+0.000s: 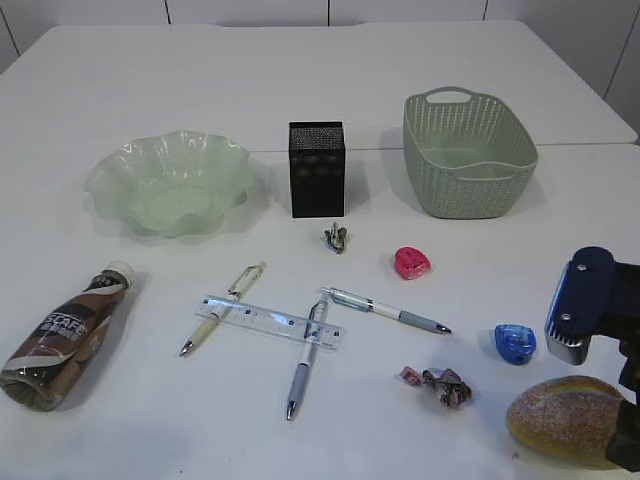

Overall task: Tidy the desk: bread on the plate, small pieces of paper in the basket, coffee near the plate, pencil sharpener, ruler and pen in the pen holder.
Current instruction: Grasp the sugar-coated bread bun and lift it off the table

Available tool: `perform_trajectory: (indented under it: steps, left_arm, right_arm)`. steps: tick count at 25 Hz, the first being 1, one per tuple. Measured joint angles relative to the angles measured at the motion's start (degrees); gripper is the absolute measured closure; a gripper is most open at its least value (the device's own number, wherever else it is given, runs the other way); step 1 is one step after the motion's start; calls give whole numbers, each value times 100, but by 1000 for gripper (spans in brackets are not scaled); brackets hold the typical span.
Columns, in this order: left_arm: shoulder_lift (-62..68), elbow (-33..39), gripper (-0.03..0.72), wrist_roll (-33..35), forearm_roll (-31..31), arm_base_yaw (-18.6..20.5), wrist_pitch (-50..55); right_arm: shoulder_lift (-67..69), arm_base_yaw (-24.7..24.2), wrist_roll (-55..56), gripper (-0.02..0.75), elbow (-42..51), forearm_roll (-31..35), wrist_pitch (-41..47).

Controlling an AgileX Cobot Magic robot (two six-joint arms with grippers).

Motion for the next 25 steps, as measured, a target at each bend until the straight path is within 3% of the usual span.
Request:
perform_trajectory:
  steps: [13,25]
  left_arm:
    - [-10,0,222,0,-10,0,0]
    - [-10,0,222,0,-10,0,0]
  right_arm:
    - [109,0,-67,150,9,-283,-614]
    - [431,0,-67,150,35,-283,-653]
